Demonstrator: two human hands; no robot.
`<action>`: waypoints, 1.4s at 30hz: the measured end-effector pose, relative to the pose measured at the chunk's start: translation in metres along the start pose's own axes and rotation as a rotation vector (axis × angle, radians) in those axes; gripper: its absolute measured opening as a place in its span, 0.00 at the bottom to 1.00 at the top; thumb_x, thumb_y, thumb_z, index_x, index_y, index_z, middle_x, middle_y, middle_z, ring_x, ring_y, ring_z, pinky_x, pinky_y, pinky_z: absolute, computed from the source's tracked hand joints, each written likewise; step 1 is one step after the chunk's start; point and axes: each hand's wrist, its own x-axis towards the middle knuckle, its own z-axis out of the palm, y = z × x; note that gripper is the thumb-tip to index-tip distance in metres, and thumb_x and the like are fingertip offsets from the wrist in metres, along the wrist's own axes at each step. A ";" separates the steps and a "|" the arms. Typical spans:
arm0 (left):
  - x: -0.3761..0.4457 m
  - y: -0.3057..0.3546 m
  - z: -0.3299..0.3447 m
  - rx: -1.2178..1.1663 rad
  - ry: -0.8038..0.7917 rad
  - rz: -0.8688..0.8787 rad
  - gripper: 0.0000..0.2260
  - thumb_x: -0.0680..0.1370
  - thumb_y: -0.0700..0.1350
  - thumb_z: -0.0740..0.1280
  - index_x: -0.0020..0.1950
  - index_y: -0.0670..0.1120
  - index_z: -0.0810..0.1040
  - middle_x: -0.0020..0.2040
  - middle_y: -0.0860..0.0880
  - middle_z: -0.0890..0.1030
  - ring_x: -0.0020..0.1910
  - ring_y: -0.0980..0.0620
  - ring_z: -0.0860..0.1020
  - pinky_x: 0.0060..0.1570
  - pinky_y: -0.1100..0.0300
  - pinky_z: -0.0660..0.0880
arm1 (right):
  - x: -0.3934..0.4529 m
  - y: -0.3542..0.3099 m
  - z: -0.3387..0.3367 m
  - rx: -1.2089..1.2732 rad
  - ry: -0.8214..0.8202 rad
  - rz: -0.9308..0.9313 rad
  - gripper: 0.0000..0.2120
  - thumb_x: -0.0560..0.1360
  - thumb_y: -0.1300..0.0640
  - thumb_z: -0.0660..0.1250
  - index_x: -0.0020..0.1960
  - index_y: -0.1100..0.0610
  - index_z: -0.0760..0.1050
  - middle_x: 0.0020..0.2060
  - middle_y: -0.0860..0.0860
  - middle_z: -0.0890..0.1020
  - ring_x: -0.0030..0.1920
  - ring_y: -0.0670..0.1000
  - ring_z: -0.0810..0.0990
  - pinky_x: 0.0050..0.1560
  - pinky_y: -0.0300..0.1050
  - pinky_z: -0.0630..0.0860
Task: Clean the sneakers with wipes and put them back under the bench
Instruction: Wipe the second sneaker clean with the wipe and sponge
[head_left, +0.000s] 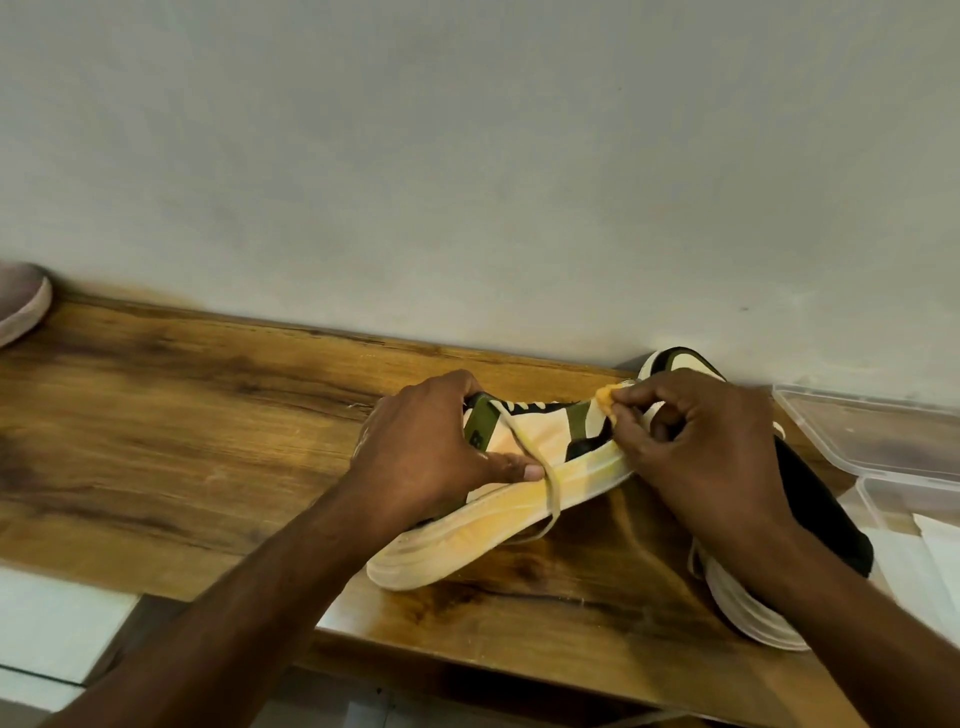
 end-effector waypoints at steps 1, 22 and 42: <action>0.000 0.000 0.000 -0.001 0.001 -0.001 0.33 0.60 0.73 0.78 0.59 0.59 0.77 0.49 0.60 0.82 0.50 0.56 0.80 0.50 0.53 0.78 | -0.004 -0.005 0.004 -0.007 -0.022 -0.035 0.06 0.72 0.61 0.78 0.47 0.52 0.87 0.36 0.40 0.81 0.33 0.44 0.78 0.36 0.41 0.77; -0.002 0.006 -0.003 0.000 -0.010 0.006 0.32 0.60 0.72 0.78 0.58 0.59 0.76 0.48 0.61 0.80 0.49 0.56 0.80 0.50 0.53 0.78 | -0.005 -0.007 0.001 0.024 -0.116 -0.103 0.07 0.71 0.62 0.79 0.46 0.51 0.88 0.37 0.41 0.83 0.36 0.45 0.80 0.35 0.38 0.77; -0.003 0.005 -0.002 0.015 0.003 0.011 0.34 0.60 0.74 0.78 0.59 0.59 0.77 0.52 0.60 0.82 0.51 0.55 0.80 0.50 0.53 0.79 | 0.005 0.007 -0.014 -0.013 0.026 0.043 0.07 0.73 0.59 0.79 0.48 0.49 0.87 0.33 0.35 0.80 0.35 0.43 0.81 0.37 0.32 0.77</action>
